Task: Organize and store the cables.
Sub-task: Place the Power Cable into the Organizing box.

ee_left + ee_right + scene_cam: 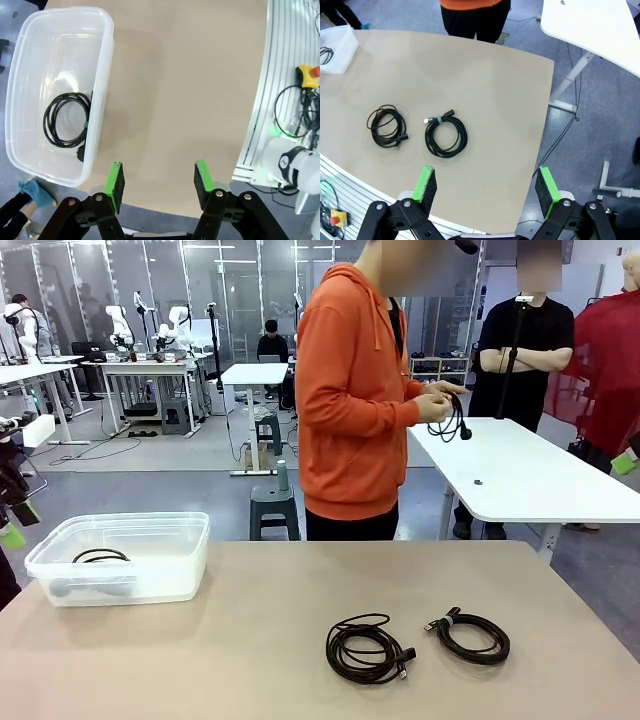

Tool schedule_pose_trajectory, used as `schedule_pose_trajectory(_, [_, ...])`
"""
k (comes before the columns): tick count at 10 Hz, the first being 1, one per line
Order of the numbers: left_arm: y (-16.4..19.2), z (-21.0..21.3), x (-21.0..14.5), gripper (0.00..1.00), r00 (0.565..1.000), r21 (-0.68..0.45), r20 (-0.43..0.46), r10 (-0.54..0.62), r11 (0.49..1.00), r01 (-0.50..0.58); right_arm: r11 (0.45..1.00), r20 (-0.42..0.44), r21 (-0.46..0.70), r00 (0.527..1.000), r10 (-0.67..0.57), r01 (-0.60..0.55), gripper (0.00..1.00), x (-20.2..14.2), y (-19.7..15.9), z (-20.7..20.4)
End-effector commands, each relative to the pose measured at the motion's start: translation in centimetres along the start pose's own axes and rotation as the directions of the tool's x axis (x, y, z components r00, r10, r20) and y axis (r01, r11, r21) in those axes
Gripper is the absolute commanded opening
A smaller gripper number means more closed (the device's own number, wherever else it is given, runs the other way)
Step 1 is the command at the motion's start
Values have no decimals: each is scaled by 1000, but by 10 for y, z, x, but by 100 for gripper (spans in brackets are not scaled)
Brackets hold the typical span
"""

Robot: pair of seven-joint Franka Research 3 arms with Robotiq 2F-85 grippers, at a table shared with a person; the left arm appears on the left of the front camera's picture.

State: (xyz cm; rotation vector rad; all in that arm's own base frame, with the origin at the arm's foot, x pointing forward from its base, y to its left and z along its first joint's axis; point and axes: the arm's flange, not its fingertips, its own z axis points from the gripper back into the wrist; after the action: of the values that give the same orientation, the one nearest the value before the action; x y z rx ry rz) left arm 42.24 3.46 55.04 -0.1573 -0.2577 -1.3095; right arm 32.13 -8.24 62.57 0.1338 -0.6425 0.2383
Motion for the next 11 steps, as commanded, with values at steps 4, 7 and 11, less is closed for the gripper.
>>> schedule_pose_trajectory(4, [-16,17,7,71,999,-19,-15,41,999,-41,1000,5,2,1000,2,-2,100,0,1,0])
schedule_pose_trajectory(7, [-71,45,16,71,991,-43,26,130,991,-129,1000,5,2,1000,2,-2,100,0,1,0])
schedule_pose_trajectory(11, [-109,56,25,71,951,97,125,283,950,-296,1000,5,2,1000,2,-2,100,0,1,0])
